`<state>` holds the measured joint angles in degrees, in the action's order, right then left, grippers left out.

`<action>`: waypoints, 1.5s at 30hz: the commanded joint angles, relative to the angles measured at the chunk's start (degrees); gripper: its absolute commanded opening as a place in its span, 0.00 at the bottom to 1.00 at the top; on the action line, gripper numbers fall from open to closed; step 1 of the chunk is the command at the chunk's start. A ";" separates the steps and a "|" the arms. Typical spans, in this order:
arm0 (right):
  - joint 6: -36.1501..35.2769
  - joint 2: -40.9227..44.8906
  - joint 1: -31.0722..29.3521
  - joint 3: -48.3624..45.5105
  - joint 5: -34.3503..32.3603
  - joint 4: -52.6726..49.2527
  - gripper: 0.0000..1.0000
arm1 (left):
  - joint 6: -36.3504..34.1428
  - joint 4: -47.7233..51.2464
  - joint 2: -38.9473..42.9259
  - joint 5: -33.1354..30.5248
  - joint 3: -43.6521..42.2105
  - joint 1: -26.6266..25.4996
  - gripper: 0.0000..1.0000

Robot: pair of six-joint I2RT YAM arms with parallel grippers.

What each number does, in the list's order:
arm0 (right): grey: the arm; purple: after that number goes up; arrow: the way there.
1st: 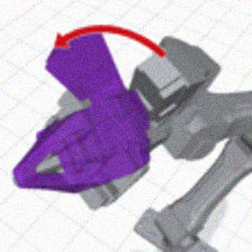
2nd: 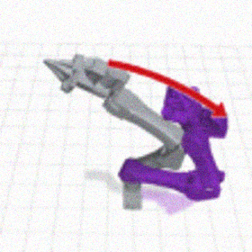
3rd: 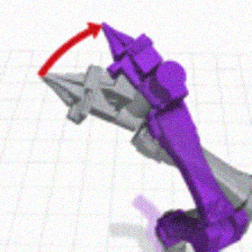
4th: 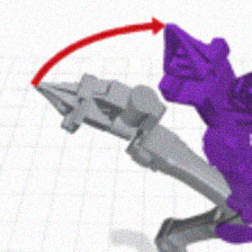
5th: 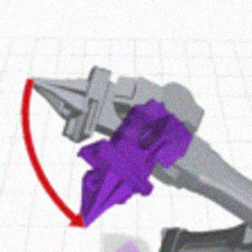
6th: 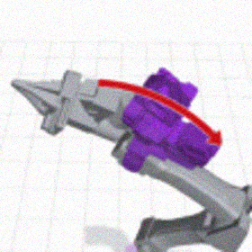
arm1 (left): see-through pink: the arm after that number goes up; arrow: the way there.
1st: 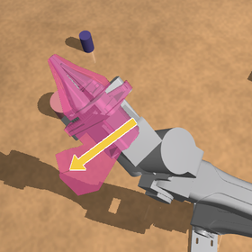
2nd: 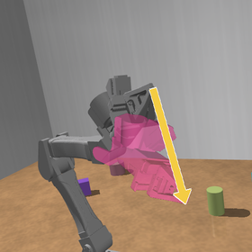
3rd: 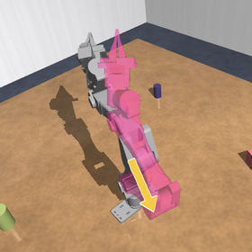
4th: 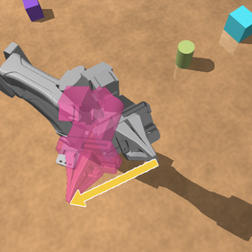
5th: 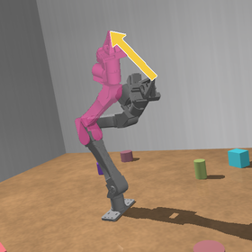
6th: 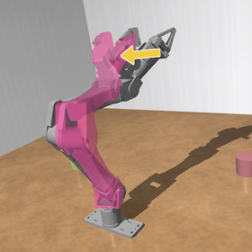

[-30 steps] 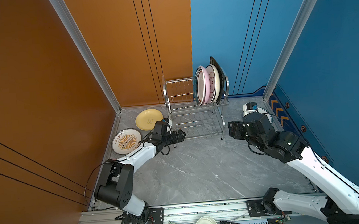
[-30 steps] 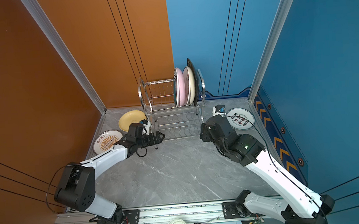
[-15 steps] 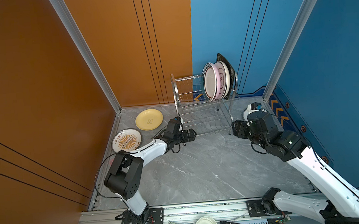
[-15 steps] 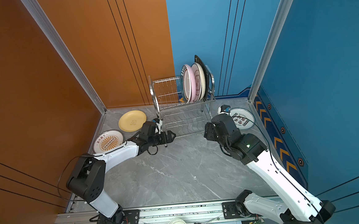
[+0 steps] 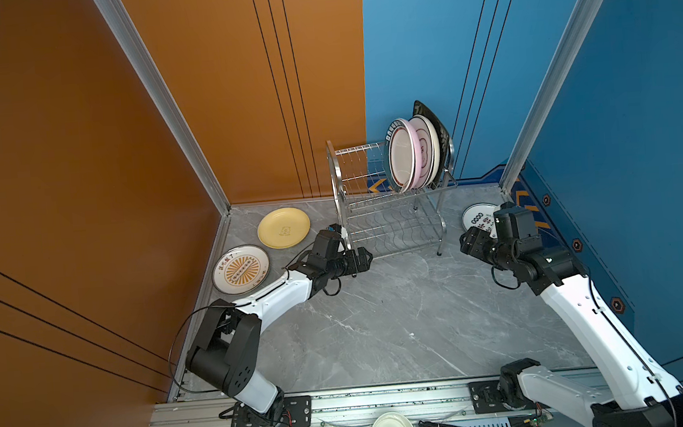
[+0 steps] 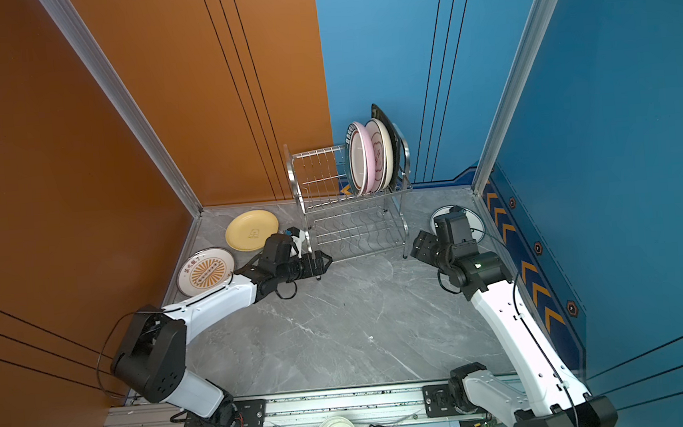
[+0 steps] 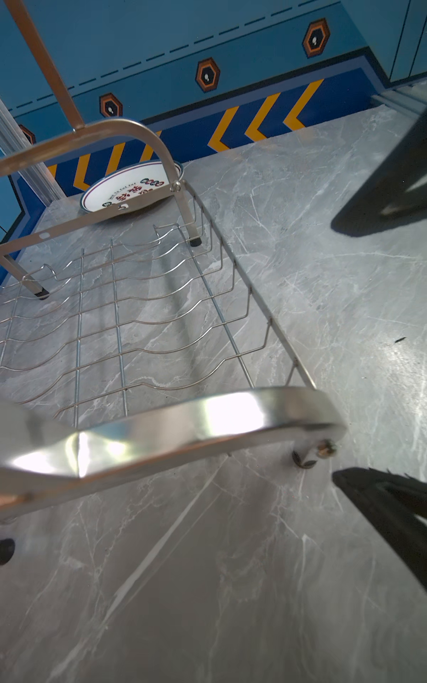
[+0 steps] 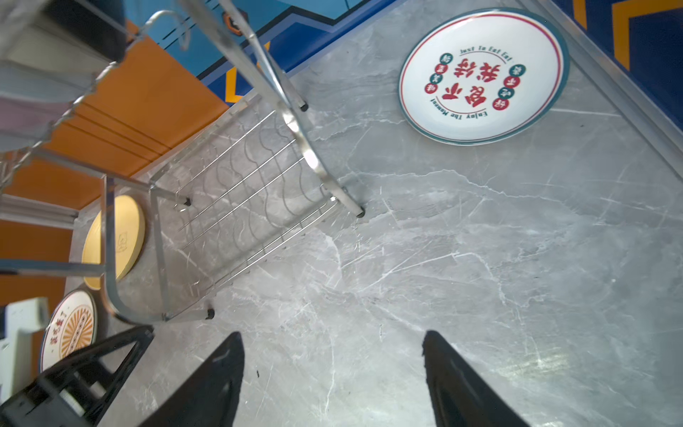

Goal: Load the plates into the dish rack
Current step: 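Move the right gripper toward the white plate with red-and-green characters, then lower the right gripper onto the character plate's rim and pinch it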

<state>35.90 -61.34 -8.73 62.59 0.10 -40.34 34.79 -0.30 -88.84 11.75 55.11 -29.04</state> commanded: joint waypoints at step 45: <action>20.19 -50.60 34.77 -4.05 28.11 56.09 0.45 | 3.62 5.70 12.21 0.25 -8.87 5.13 0.98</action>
<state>53.65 -110.56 26.22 57.91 27.46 12.16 38.68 4.54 -75.57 10.74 44.71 -24.51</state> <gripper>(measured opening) 0.457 0.981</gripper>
